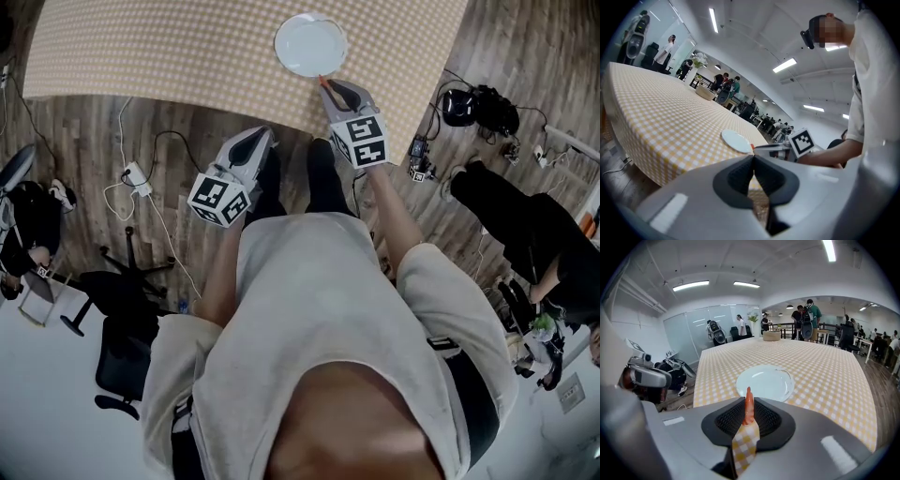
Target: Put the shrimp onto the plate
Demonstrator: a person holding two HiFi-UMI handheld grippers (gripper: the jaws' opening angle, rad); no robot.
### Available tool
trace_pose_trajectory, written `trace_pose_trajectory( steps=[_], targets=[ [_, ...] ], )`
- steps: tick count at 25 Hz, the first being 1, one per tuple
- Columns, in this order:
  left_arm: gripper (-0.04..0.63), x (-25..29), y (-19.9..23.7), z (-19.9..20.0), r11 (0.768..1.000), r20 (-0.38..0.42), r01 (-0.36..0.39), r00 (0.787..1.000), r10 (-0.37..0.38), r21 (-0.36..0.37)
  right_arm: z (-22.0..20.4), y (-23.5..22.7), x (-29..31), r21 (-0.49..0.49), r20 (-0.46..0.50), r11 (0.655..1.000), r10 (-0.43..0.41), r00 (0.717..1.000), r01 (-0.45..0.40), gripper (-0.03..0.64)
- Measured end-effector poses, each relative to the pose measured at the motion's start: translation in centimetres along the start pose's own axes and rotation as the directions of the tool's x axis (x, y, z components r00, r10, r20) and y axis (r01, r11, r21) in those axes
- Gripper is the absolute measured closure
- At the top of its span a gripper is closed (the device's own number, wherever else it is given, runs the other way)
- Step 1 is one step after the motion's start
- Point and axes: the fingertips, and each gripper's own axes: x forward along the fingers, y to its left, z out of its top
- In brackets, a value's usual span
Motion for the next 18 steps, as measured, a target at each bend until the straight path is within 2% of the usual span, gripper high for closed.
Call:
trace_pose_trajectory(
  steps=[7,11,14,18],
  targets=[
    [0.586,-1.4,0.1,-0.7,0.999,0.019,-0.025,0.999,0.025,-0.029,3.5,-2.2,3.8,-0.093,-0.002,0.996,-0.003,1.000,0.003,0.558],
    [0.586,-1.8,0.4,-1.2,0.998,0.023,-0.036,0.999,0.037,-0.048,4.7,-3.2,5.4,-0.192,-0.035,0.981,0.007,0.999,-0.013,0.558],
    [0.586,-1.9,0.4,-1.3,0.998,0.027,-0.037,0.999,0.039,-0.054,4.5,-3.5,6.3,-0.316,-0.082,0.948,0.019,0.996,-0.044,0.558],
    [0.586,-2.1,0.4,-1.3,0.997,0.038,-0.044,0.998,0.046,-0.061,4.4,-2.7,6.7,-0.492,-0.145,0.861,0.061,0.988,-0.126,0.557]
  ],
)
